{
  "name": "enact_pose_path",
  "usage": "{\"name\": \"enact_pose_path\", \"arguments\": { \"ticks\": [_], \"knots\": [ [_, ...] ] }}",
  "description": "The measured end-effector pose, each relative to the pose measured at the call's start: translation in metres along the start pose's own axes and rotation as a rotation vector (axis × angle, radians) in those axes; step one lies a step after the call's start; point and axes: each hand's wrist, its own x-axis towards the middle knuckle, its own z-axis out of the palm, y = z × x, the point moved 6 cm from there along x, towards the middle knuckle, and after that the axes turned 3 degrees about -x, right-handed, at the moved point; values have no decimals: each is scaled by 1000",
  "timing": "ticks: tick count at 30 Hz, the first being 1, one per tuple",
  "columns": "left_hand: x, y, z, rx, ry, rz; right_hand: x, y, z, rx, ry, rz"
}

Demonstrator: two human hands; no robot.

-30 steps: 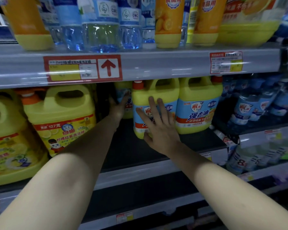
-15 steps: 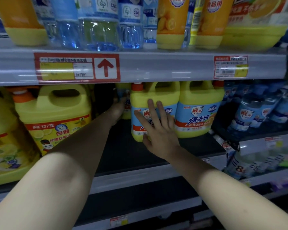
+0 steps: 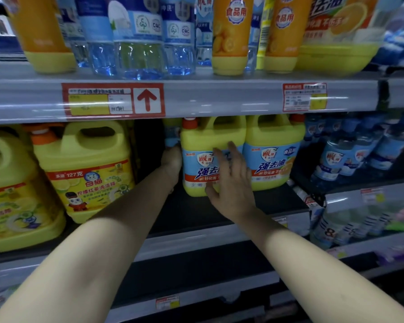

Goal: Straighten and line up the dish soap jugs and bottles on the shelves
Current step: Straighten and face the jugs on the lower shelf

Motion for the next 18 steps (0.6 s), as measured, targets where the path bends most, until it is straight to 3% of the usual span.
{"name": "enact_pose_path", "arguments": {
  "ticks": [3,10,18],
  "knots": [
    [-17,0,10,-79,-122,35,-5,18,3,65,-46,147],
    [-25,5,15,-140,-189,27,-12,22,3,203,-133,112],
    [-25,10,1,-4,-279,-109,-13,10,6,109,-173,56]
  ]
}}
